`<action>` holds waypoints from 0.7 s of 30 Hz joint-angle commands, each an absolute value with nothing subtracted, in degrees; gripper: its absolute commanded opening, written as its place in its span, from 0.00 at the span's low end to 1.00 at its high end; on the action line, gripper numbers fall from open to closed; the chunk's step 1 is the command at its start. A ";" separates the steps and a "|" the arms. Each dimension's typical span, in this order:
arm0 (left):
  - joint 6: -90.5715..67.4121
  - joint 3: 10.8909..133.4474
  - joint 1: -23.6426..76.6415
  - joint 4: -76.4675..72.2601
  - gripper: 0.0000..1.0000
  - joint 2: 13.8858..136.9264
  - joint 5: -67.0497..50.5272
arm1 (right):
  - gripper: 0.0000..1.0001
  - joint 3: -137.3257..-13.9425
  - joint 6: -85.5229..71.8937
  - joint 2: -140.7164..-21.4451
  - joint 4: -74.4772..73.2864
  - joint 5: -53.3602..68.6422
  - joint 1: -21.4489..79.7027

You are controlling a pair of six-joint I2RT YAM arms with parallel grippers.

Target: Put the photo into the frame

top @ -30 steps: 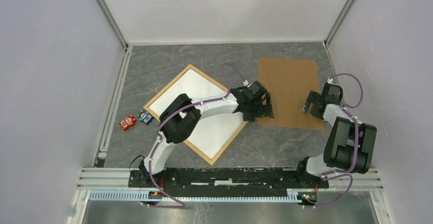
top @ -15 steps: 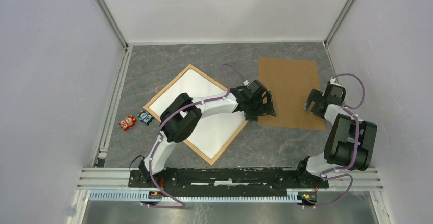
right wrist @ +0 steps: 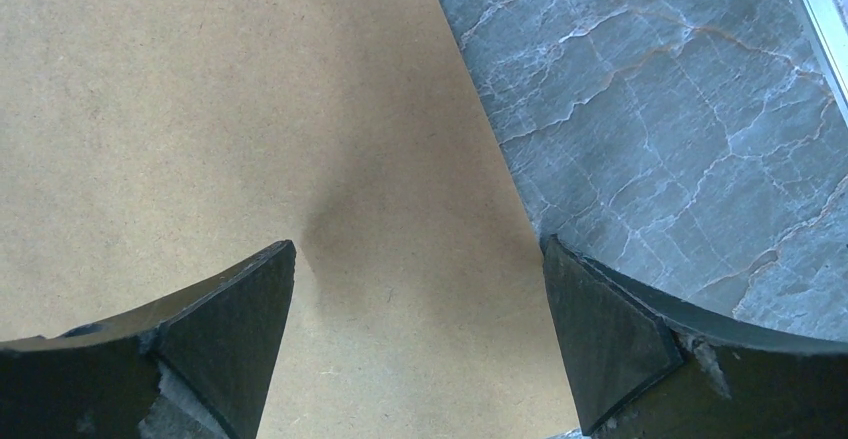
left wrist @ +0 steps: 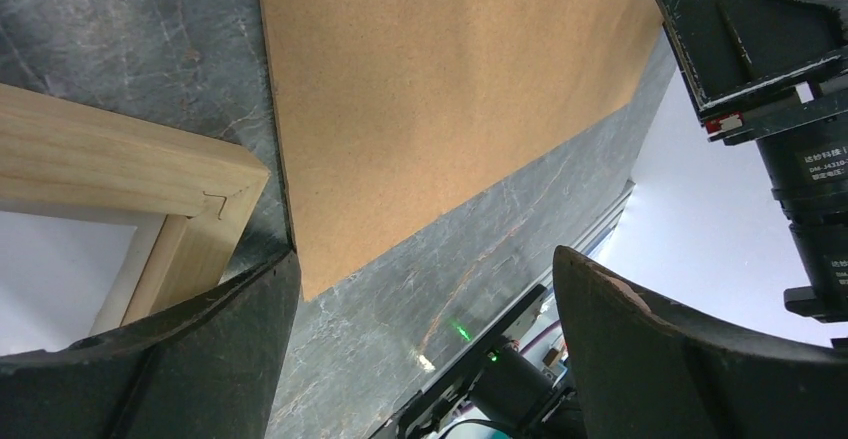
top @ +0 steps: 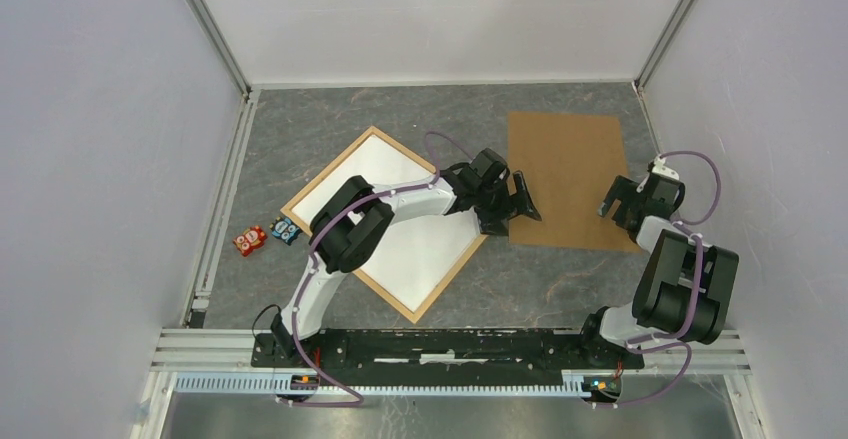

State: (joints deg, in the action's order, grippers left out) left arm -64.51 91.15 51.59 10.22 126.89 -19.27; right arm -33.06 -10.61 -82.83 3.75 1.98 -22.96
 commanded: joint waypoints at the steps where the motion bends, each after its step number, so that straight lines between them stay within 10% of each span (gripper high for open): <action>1: -68.64 93.81 52.62 0.25 1.00 124.44 -23.99 | 0.98 -28.97 -14.77 -84.39 -1.73 13.43 -21.91; 21: -67.73 79.77 52.69 1.43 1.00 110.51 -20.57 | 0.98 -25.06 -15.75 -82.53 1.28 19.10 -19.38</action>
